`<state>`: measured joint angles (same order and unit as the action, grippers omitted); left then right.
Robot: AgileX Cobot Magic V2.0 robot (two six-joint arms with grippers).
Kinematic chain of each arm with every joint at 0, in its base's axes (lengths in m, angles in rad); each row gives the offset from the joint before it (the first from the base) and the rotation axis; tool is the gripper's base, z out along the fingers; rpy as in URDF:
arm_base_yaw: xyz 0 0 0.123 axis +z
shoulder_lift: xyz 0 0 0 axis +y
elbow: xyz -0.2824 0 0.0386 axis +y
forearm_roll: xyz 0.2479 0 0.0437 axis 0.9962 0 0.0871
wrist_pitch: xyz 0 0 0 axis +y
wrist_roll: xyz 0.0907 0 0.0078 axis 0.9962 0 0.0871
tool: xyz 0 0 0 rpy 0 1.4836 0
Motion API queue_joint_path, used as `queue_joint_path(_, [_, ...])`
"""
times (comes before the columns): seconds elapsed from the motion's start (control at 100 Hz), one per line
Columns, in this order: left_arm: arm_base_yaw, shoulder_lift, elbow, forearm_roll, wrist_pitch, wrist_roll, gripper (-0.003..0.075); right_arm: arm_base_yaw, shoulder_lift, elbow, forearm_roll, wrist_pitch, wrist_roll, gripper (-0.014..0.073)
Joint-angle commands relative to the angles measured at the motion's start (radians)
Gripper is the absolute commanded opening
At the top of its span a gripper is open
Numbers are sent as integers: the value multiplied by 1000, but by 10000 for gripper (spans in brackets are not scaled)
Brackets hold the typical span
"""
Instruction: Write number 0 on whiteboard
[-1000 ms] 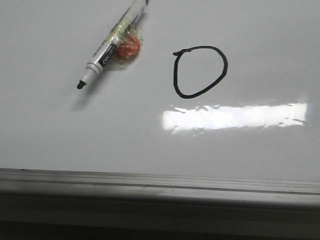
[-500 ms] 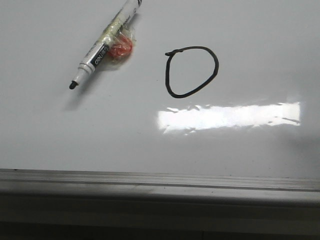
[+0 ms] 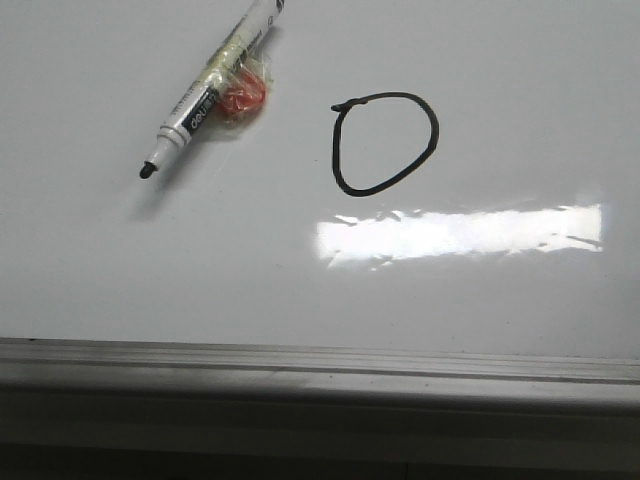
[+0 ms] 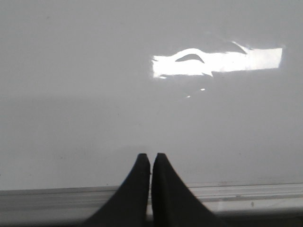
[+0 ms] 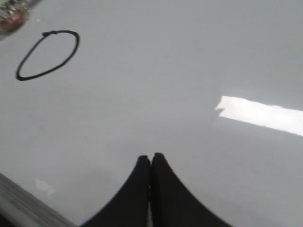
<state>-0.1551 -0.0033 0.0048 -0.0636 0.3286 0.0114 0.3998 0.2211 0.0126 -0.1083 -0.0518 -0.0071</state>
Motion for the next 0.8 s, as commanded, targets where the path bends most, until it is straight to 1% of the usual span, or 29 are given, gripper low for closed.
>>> queue_joint_path(0.0, [3,-27,31,-4,-49,-11,-20,-45,-53,13,-18,36,7,-57])
queue_joint_path(0.12, [3,-27,31,-4,-49,-11,-20,-74,-154,13,-14,220,7,-57])
queue_joint_path(0.2, [3,-27,31,-4,-49,-11,-20,-78,-213,13,15,342,7,-58])
queue_joint_path(0.26, [3,-27,31,-4,-49,-11,-20,-80,-255,13,15,348,1,-58])
queue_joint_path(0.79, [3,-27,31,-4,-52,-11,-20,-81,-250,13,14,347,1,-58])
